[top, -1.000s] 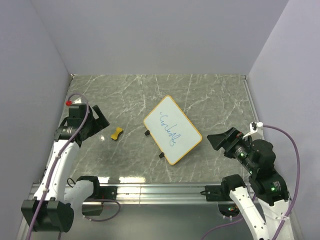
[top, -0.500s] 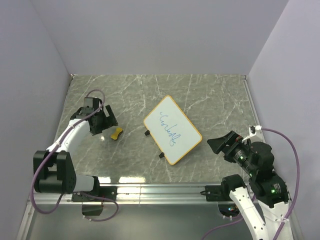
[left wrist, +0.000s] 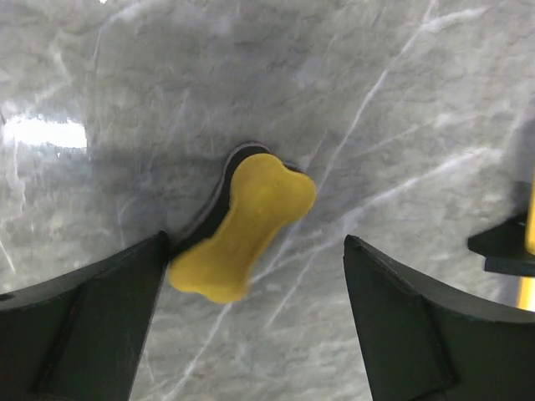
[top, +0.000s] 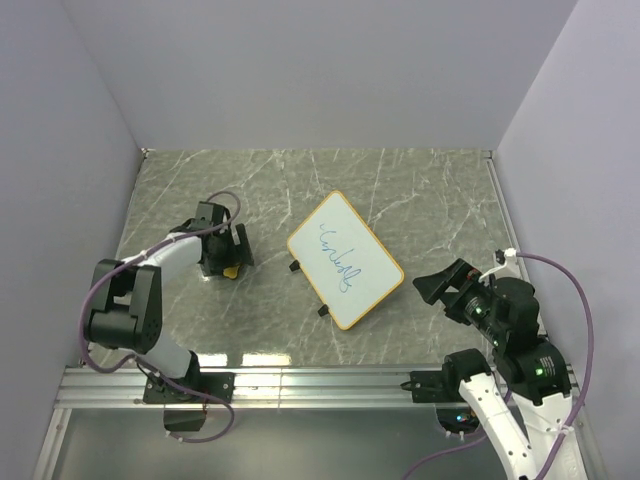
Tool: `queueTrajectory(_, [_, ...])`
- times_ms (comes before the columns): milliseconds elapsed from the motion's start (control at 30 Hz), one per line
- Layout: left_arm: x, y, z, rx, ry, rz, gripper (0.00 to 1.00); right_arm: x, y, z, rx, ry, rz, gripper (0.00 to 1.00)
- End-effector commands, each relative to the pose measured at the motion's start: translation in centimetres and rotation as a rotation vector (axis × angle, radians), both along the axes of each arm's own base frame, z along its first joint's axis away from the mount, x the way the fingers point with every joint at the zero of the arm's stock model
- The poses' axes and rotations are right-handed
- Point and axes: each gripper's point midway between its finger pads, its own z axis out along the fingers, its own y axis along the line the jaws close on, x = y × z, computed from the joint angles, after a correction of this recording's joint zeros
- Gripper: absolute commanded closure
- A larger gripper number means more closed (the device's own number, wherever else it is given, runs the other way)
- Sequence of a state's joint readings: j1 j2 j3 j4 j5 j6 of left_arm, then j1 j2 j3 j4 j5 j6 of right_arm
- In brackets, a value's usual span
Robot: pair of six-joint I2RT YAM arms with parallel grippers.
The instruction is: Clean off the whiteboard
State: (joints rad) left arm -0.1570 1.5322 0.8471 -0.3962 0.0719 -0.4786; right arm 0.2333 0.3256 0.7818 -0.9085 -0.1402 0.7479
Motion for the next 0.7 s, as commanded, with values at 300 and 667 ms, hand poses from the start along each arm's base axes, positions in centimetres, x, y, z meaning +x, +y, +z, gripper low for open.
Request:
queueTrajectory(300, [0.8,-2.5,-1.2,0.04,0.007,-0.052,0.13,0.9,-0.1,-0.4,-0.004,-0.016,-0.02,0.03])
queueTrajectory(667, [2.1,-0.2,0.1,0.204,0.007,-0.063,0.28,1.0,-0.1,-1.1,-0.015,-0.009,-0.015,0.03])
